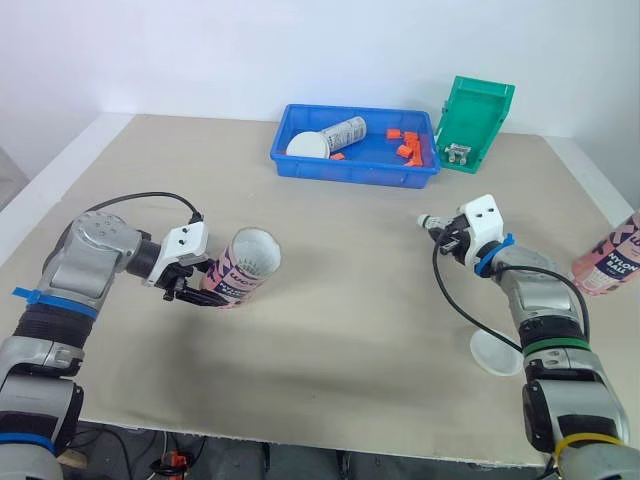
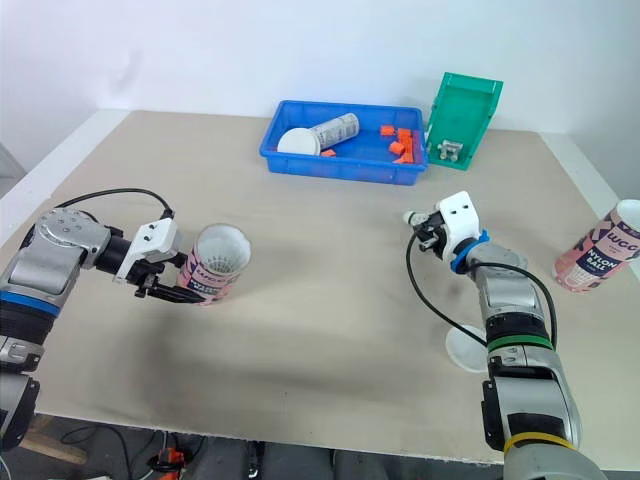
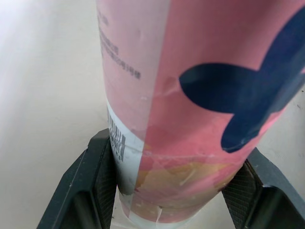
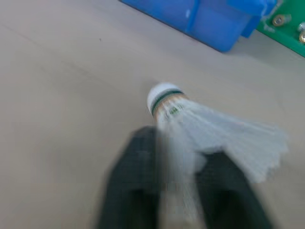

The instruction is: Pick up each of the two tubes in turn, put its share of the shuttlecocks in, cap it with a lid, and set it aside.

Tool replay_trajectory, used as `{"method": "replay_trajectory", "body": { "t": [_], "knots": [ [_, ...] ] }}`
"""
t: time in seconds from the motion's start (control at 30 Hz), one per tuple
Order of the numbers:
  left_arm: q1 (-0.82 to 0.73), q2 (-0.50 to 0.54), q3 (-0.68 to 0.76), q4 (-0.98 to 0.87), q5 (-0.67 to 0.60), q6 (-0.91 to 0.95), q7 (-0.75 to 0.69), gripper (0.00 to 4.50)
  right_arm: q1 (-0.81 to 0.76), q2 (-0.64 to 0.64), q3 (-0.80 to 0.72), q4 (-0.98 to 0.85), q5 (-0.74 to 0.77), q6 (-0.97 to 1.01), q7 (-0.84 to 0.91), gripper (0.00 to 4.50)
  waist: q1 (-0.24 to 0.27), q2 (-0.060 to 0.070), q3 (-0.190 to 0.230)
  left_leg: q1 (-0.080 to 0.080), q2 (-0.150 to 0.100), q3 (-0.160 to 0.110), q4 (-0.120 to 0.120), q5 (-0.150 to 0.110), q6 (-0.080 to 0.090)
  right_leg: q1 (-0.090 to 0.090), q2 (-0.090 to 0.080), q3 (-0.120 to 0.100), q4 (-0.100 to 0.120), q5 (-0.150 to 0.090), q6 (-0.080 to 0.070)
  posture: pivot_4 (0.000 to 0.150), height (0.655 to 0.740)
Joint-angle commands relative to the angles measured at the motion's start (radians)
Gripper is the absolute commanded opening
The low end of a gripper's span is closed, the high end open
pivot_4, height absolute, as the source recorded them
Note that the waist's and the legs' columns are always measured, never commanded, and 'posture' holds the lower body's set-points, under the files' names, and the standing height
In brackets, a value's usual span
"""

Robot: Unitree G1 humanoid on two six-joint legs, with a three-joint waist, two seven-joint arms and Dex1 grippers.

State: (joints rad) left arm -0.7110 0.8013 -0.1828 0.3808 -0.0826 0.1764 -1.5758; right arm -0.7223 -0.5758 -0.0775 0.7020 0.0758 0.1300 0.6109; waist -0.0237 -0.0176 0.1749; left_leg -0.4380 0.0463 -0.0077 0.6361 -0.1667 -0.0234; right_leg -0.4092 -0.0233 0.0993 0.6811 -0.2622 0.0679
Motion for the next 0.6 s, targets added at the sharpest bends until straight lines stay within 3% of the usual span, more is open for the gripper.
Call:
{"method": "replay_trajectory", "body": {
  "t": [0.03,0.23,0.3,0.5,0.6],
  "knots": [
    [0.024,-0.007,-0.022,-0.015,0.001,0.006,0.006,2.63,0.01,-0.025,-0.03,-0.061,0.032,-0.02,0.045,0.05,0.0,0.0,0.0,0.0,0.0,0.0,0.0,0.0,0.0,0.0,0.0,0.0,0.0,0.001,0.001,0.15,0.7079],
    [0.025,-0.008,-0.022,-0.02,-0.002,0.011,0.007,2.63,0.073,-0.06,-0.04,-0.339,0.085,0.059,0.108,0.05,-0.001,0.001,0.001,0.0,0.0,0.0,0.0,0.0,0.0,0.0,0.0,0.0,0.0,0.001,0.002,0.15,0.7079],
    [0.02,-0.011,-0.025,-0.013,0.0,0.007,0.006,2.63,0.073,-0.07,-0.018,-0.516,0.13,0.118,0.16,0.05,-0.001,0.002,0.001,0.0,0.0,0.0,0.0,0.0,0.0,0.0,0.0,0.0,0.0,0.001,0.002,0.15,0.7079],
    [0.006,-0.019,-0.031,0.004,0.005,-0.001,0.005,2.63,0.04,-0.109,0.154,-0.946,0.224,0.207,0.385,0.05,0.001,0.002,0.001,0.0,0.0,-0.001,0.0,0.0,0.0,0.0,0.001,-0.001,0.0,-0.001,0.0,0.15,0.7079],
    [-0.001,-0.024,-0.033,0.013,0.007,-0.005,0.004,2.63,-0.026,-0.111,0.238,-1.017,0.241,0.201,0.488,0.05,0.002,0.002,0.001,-0.001,0.0,-0.001,0.0,0.0,0.0,0.0,0.0,-0.001,0.0,-0.002,-0.002,0.15,0.7079]
  ]
}}
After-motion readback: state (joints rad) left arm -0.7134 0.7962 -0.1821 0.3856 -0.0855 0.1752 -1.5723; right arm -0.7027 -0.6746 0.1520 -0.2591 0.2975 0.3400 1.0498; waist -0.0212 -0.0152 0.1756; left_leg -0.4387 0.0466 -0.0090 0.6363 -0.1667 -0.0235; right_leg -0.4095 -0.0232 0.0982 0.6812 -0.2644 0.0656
